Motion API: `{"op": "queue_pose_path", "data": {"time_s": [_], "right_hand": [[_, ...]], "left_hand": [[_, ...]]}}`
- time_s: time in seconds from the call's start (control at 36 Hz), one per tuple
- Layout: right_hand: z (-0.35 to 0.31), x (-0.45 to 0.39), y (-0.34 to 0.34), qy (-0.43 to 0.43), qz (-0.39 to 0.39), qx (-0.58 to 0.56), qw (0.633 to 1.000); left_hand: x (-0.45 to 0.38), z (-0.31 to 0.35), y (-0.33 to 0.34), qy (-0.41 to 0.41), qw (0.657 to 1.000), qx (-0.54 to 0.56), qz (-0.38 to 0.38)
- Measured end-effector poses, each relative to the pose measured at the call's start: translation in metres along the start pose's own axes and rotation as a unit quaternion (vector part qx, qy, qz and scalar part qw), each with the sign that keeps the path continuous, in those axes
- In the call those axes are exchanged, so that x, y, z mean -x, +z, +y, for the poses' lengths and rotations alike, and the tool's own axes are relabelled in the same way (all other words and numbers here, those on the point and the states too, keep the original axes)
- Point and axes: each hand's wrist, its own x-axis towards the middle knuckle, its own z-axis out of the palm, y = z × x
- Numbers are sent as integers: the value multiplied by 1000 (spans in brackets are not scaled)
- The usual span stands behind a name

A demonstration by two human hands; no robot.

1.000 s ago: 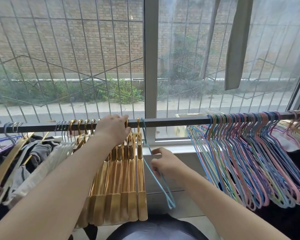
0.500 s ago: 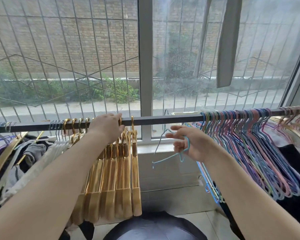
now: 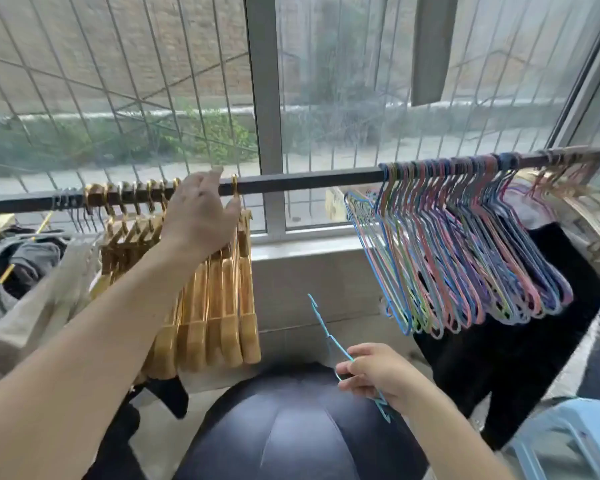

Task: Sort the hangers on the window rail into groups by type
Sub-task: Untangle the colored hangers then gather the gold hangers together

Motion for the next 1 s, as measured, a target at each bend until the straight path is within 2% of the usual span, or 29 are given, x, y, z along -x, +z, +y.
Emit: {"op": "queue_pose_path", "data": {"time_s": [0.06,0.08,0.14,0.17,0.22,0.31,0.36,0.42,0.47,0.58,0.67,0.78,0.86,0.94,1.0], "right_hand": [[24,2,-4,34,-13,51,998],[36,3,-6,46,-17,84,995],[51,4,-10,62,-24,175,982],[57,3,-12,62,-30,215,974],[66,2,-15,59,-44,271,960],[69,10,-22,45,-72,351,933],[66,19,-25,27,-94,390,916],[62,27,-24,5,-118,407,906],[55,34,-21,-24,-149,408,900],[40,44,-10,-84,-220,400,886],[39,43,-10,-103,-246,349,899],[43,37,-27,-103,-225,253,935],[52,29,-39,-77,-210,171,959],[72,14,-47,-44,-184,174,966],[91,-3,-49,-24,-146,223,963]], "left_hand": [[44,21,17,-14,986,166,3],[71,30,27,-32,968,247,-25],[124,44,55,-104,902,403,-112],[152,46,76,-155,868,442,-163],[208,37,123,-240,831,423,-270],[289,-9,188,-293,835,242,-397],[330,-45,206,-325,831,137,-429],[358,-75,211,-357,834,89,-411],[370,-95,208,-364,841,87,-390],[386,-123,199,-369,804,165,-436],[400,-133,196,-378,806,202,-408],[426,-150,186,-387,834,103,-379],[437,-163,170,-404,840,65,-356],[434,-170,158,-447,832,123,-306],[426,-168,153,-492,802,190,-279]]}}
